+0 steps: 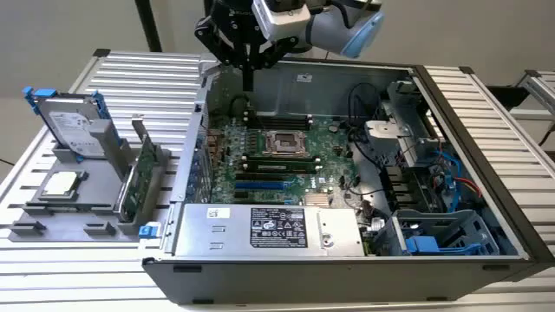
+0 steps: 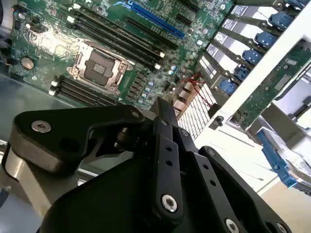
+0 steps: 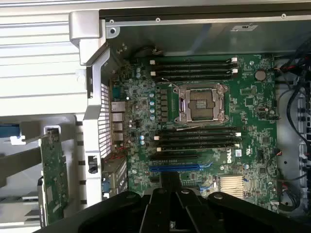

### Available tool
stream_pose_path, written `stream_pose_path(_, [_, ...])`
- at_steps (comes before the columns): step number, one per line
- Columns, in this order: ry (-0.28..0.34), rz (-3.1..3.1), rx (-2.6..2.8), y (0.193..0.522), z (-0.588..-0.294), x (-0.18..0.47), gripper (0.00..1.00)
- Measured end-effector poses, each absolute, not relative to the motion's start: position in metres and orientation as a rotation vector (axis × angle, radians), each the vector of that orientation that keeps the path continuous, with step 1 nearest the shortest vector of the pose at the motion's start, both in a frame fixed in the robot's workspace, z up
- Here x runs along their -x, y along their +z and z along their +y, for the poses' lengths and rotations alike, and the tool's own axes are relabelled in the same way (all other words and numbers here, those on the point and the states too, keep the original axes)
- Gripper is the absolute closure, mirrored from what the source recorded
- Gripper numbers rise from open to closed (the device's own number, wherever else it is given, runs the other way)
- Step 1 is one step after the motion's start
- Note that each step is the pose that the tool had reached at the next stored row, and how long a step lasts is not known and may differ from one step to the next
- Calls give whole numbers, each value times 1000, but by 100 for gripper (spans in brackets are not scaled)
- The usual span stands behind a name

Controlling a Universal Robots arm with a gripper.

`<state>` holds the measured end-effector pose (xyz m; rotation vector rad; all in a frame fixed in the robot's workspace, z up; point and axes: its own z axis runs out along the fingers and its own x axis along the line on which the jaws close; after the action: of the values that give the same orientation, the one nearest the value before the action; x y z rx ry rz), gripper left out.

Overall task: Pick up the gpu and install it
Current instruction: 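Reach for the gpu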

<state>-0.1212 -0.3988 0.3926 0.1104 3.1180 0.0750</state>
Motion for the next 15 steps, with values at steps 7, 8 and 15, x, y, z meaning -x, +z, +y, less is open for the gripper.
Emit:
stream_pose_path(7, [75,3118,-111,393,-399,122,100])
stream_pose_path(8, [75,3118,-111,393,-399,122,100])
stream_pose_path(15, [75,3118,-110,393,-399,127,100])
